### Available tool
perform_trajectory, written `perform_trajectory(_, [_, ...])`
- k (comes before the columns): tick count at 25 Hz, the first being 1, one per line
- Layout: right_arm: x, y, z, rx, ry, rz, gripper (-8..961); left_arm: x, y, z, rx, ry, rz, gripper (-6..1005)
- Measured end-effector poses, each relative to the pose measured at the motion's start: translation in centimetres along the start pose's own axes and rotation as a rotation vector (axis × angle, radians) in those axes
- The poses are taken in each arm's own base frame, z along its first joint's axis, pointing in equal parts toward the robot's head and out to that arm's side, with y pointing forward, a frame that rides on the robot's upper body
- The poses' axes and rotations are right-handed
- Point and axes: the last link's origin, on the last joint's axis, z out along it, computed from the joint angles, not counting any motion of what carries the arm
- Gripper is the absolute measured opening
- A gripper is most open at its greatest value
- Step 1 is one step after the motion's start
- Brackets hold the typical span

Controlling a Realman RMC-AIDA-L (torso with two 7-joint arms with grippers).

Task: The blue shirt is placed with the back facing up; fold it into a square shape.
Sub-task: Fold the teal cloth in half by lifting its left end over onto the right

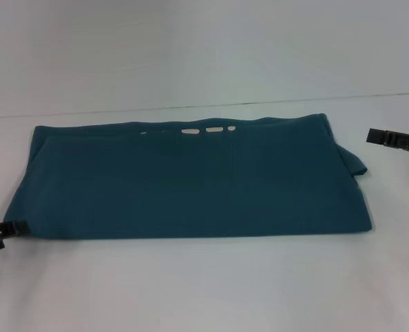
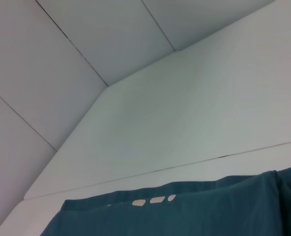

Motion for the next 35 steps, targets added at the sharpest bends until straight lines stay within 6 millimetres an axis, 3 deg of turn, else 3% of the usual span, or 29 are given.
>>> perform_trajectory(19, [-1.3,0.3,-0.1,0.007,-0.014,-0.044,752,0.1,0.2,2.3,0.008,-0.017,-0.102,753])
perform_trajectory(35, [-1.8,0.5,0.0,0.003,-0.017,-0.053,753,0.4,0.2,3.1,0.045,-0.033,-0.121,736])
